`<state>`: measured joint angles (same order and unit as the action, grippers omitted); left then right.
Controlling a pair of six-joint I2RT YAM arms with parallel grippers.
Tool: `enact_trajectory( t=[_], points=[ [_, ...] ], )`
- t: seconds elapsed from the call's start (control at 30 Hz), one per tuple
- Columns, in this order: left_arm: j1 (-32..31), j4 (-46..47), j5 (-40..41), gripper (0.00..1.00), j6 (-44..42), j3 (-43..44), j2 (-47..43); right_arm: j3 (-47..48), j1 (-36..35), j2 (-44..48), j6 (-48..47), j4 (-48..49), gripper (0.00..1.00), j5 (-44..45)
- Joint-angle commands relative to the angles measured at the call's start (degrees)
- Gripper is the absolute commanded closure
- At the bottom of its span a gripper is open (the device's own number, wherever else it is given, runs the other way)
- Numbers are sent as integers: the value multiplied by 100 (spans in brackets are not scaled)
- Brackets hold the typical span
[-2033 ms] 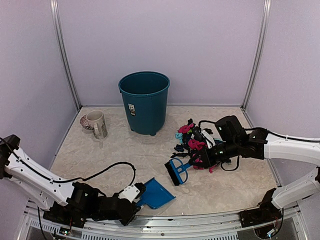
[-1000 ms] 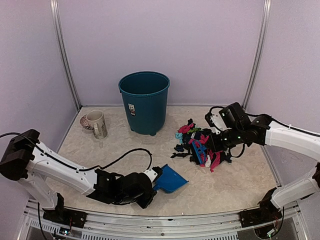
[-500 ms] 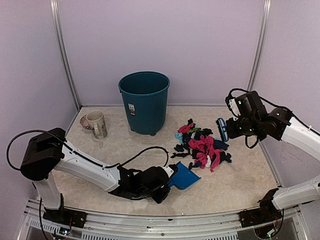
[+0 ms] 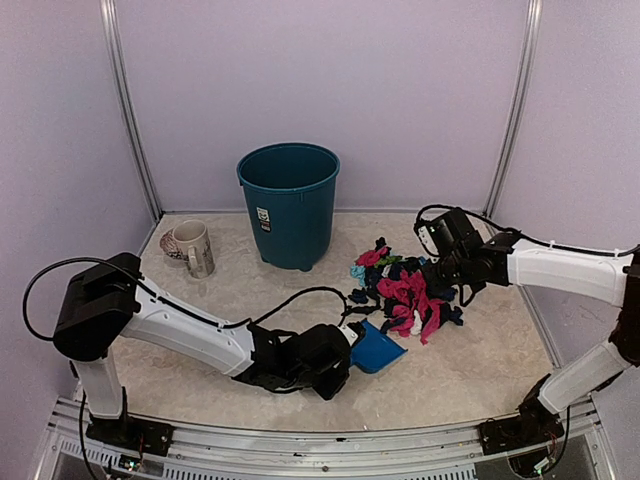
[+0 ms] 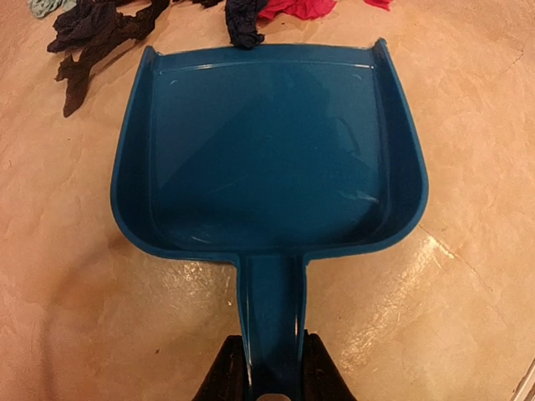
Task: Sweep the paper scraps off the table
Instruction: Sweep the paper scraps into the dustpan.
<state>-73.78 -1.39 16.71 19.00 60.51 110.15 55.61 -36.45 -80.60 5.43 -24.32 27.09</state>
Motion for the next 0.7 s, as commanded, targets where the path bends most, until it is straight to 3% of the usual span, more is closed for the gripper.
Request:
enact_trajectory(
  t=[0.0, 0.27, 0.67],
  points=[
    [39, -362, -32, 90, -79, 199, 63, 275, -34, -305, -341, 324, 100, -660],
    [65, -899, -11, 90, -55, 589, 73, 232, -606, -448, -354, -29, 100, -907],
    [119, -1347, -20, 90, -11, 864, 12, 59, -1496, -60, 392, -433, 100, -1279]
  ],
)
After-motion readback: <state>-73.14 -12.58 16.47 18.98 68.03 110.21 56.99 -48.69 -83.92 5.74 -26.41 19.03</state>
